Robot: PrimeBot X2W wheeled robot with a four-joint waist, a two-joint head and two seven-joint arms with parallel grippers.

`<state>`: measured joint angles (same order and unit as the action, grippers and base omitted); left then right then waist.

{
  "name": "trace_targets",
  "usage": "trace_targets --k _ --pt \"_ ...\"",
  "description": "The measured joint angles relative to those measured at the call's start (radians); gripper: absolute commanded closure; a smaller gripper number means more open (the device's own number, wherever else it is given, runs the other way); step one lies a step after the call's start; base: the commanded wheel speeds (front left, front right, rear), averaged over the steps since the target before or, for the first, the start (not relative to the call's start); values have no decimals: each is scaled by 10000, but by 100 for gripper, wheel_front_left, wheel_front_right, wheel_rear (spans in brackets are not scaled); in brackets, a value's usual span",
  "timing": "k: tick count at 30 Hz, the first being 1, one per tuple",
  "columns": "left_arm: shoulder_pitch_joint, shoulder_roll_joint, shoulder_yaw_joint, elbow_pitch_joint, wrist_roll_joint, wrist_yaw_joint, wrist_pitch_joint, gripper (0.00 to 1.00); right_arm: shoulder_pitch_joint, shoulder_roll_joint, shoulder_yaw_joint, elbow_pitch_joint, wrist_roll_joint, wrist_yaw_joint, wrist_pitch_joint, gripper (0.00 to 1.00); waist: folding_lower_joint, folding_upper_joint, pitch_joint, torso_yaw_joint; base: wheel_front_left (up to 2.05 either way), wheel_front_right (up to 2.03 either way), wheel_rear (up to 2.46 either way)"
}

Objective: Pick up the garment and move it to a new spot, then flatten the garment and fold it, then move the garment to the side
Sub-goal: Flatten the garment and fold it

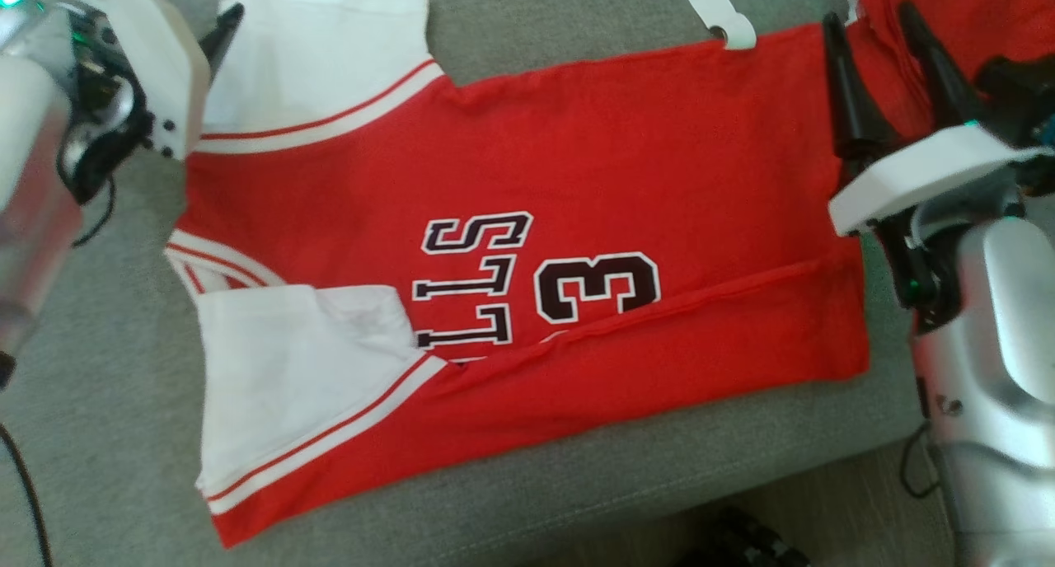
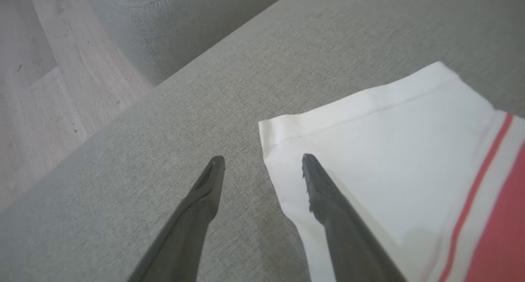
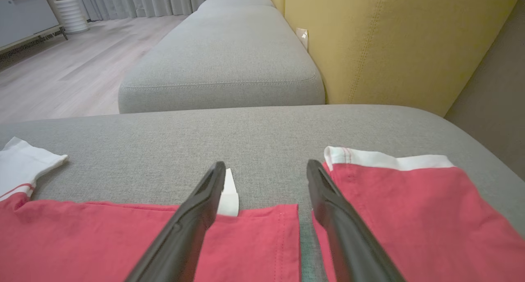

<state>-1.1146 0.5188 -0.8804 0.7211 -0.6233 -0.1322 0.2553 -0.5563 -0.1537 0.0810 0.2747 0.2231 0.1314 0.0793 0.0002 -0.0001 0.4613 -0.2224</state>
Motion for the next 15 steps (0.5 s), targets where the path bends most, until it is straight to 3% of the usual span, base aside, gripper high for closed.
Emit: trace_targets --k 10,15 --pt "-1011 148 -1237 757 -1139 0 249 0 -710 180 535 345 58 0 -104 0 -1 0 479 -459 0 0 0" --pt "-1187 73 -1475 932 -2232 2 765 0 -894 117 594 489 58 0 -109 0 -1 0 530 -423 0 0 0"
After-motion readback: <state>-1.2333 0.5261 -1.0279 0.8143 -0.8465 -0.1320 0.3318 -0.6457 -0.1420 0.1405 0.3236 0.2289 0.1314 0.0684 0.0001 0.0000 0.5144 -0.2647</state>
